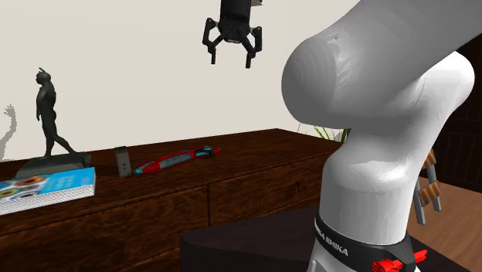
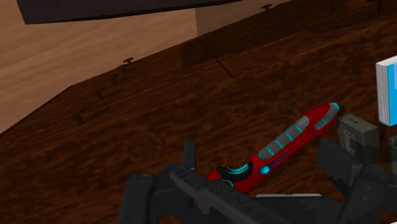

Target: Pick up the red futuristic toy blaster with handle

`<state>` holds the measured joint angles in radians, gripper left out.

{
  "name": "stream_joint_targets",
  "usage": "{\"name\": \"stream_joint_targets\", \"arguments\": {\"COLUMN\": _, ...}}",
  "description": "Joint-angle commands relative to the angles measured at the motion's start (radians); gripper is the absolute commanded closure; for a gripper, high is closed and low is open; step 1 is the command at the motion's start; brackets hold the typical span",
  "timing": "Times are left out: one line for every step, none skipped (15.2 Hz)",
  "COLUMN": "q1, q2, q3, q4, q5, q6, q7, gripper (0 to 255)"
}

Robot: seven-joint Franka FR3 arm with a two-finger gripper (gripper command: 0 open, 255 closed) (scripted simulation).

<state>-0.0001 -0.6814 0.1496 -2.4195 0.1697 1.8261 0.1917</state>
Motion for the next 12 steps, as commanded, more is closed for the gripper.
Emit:
{"name": "stream_joint_targets", "arguments": {"q1": -0.008, "q2": 0.046, "q3": 0.045, "q4": -0.006, "q5": 0.016, "q6": 0.056, "q7": 0.081, "gripper": 0}}
{"name": "stream_joint_targets", "arguments": {"q1": -0.012, "q2": 0.072, "q3": 0.067, "q4": -0.009, "q5": 0.022, "q6": 0.085, "q7": 0.119, "gripper": 0}}
{"name": "stream_joint_targets", "arguments": {"q1": -0.018, "q2": 0.101, "q3": 0.088, "q4": -0.009, "q5": 0.027, "q6": 0.115, "q7": 0.156, "gripper": 0}}
{"name": "stream_joint_targets", "arguments": {"q1": -0.024, "q2": 0.131, "q3": 0.11, "q4": -0.008, "q5": 0.03, "q6": 0.144, "q7": 0.194, "gripper": 0}}
{"name": "stream_joint_targets", "arguments": {"q1": -0.029, "q2": 0.162, "q3": 0.13, "q4": -0.005, "q5": 0.031, "q6": 0.173, "q7": 0.233, "gripper": 0}}
{"name": "stream_joint_targets", "arguments": {"q1": -0.036, "q2": 0.195, "q3": 0.151, "q4": 0.0, "q5": 0.031, "q6": 0.202, "q7": 0.272, "gripper": 0}}
{"name": "stream_joint_targets", "arguments": {"q1": -0.044, "q2": 0.23, "q3": 0.172, "q4": 0.006, "q5": 0.029, "q6": 0.23, "q7": 0.311, "gripper": 0}}
{"name": "stream_joint_targets", "arguments": {"q1": -0.051, "q2": 0.266, "q3": 0.191, "q4": 0.014, "q5": 0.025, "q6": 0.257, "q7": 0.351, "gripper": 0}}
{"name": "stream_joint_targets", "arguments": {"q1": -0.059, "q2": 0.303, "q3": 0.211, "q4": 0.023, "q5": 0.019, "q6": 0.284, "q7": 0.392, "gripper": 0}}
{"name": "stream_joint_targets", "arguments": {"q1": -0.067, "q2": 0.341, "q3": 0.229, "q4": 0.034, "q5": 0.01, "q6": 0.311, "q7": 0.434, "gripper": 0}}
{"name": "stream_joint_targets", "arguments": {"q1": -0.076, "q2": 0.381, "q3": 0.247, "q4": 0.046, "q5": -0.002, "q6": 0.336, "q7": 0.478, "gripper": 0}}
{"name": "stream_joint_targets", "arguments": {"q1": -0.084, "q2": 0.422, "q3": 0.265, "q4": 0.06, "q5": -0.016, "q6": 0.36, "q7": 0.522, "gripper": 0}}
